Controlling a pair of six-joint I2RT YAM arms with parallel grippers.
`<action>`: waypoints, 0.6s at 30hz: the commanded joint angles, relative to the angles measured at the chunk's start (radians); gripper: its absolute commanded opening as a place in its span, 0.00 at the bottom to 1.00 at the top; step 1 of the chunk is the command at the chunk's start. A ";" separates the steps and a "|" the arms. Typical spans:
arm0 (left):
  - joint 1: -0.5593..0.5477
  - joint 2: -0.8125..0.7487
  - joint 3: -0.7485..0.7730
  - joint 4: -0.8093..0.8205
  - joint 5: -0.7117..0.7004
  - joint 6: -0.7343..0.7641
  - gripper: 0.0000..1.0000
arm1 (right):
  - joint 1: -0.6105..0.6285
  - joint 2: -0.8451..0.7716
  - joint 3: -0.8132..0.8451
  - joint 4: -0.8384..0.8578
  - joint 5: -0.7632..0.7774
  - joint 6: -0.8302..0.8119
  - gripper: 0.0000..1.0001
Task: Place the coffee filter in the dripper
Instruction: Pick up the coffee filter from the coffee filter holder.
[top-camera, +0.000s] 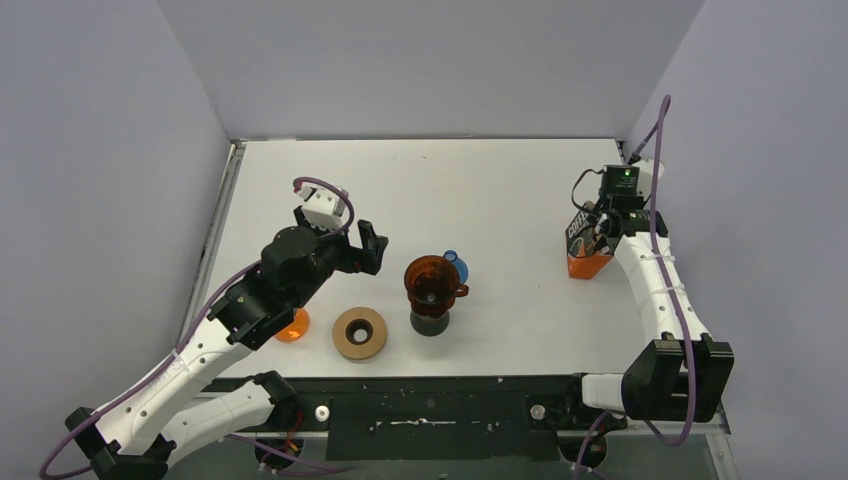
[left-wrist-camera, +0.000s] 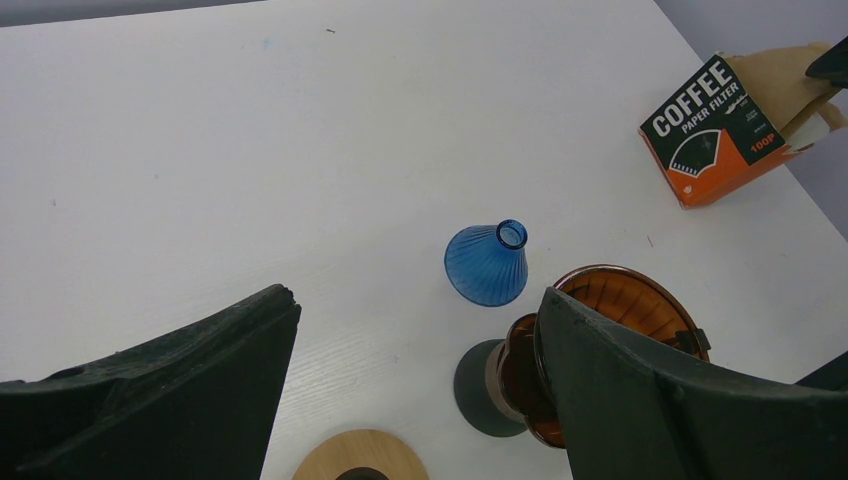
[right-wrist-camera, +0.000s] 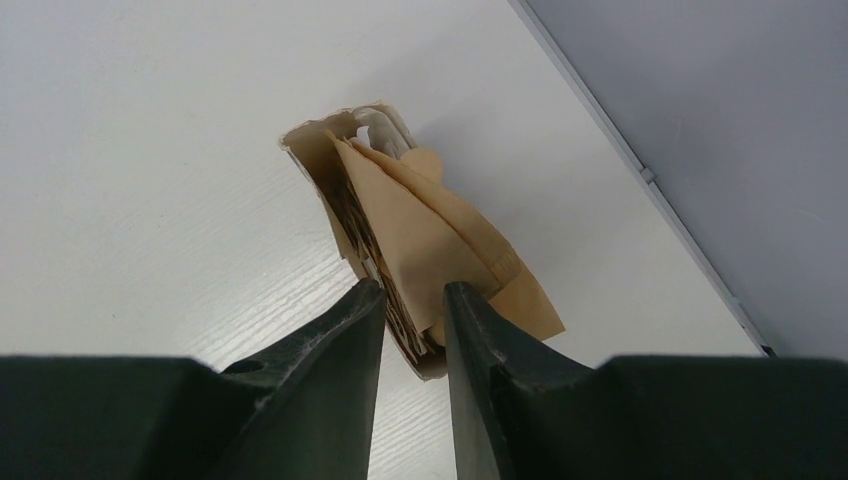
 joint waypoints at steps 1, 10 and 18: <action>-0.001 -0.016 0.004 0.046 -0.008 -0.005 0.89 | -0.009 -0.025 0.055 0.022 0.052 0.013 0.30; -0.001 -0.015 0.004 0.045 -0.011 -0.005 0.88 | -0.008 -0.024 0.079 0.021 0.072 0.012 0.31; -0.001 -0.015 0.004 0.045 -0.012 -0.005 0.89 | -0.009 -0.023 0.063 0.026 0.079 0.012 0.31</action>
